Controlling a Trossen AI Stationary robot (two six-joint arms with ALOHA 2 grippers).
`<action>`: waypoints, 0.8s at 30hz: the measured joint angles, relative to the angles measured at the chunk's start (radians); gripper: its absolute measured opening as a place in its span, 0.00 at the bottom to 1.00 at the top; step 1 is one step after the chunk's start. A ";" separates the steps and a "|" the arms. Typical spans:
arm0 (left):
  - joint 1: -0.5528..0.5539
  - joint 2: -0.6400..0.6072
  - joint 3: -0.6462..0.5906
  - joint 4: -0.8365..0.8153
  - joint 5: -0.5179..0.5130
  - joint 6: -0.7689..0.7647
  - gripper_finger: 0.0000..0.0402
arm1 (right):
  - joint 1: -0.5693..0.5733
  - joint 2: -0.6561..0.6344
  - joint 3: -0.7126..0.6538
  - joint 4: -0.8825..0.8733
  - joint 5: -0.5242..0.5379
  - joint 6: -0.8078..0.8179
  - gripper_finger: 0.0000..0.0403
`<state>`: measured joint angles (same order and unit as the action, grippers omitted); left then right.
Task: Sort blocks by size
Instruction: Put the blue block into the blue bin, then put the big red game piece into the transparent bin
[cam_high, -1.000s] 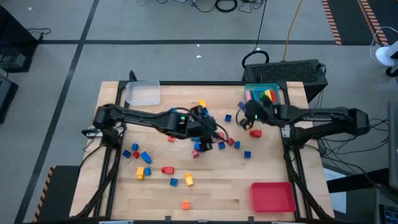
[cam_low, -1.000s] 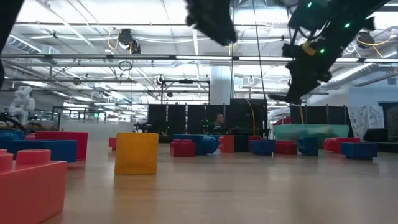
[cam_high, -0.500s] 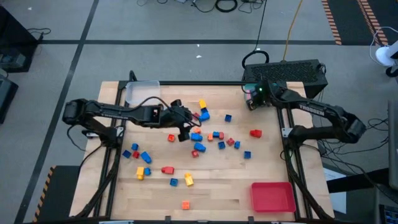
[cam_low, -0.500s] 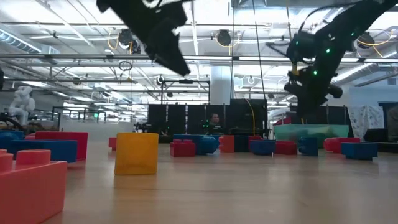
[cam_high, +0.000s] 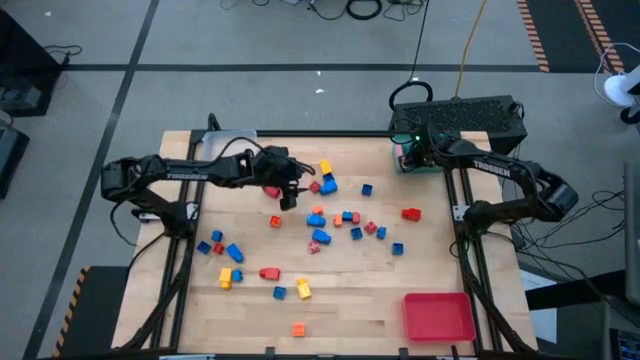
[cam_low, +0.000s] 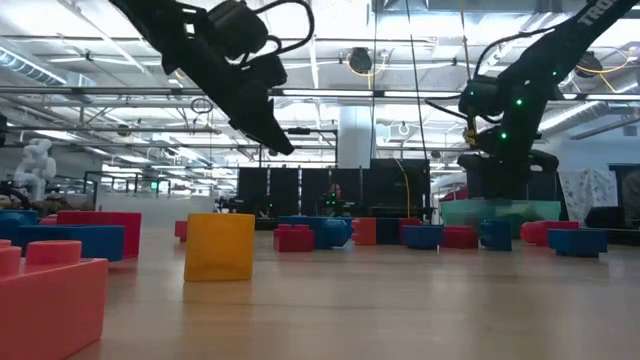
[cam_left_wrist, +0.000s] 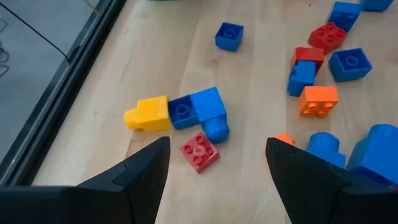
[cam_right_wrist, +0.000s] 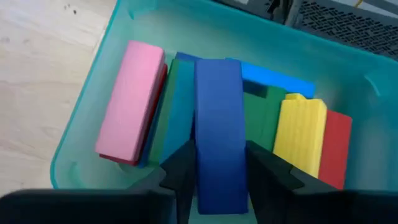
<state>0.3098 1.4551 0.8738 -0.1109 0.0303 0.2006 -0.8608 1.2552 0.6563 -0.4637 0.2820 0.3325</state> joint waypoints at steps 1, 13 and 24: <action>0.005 0.000 0.000 -0.001 0.003 0.002 0.67 | 0.000 -0.009 0.000 0.001 0.002 0.000 0.31; 0.024 0.000 0.000 0.000 0.035 -0.005 0.67 | 0.033 -0.141 0.000 -0.112 -0.064 -0.085 0.45; -0.073 0.006 0.000 0.112 0.154 -0.037 0.67 | 0.289 -0.271 0.000 -0.205 -0.324 -0.275 0.43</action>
<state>0.2371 1.4609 0.8734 0.0015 0.1842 0.1635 -0.5718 0.9844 0.6559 -0.6687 -0.0422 0.0576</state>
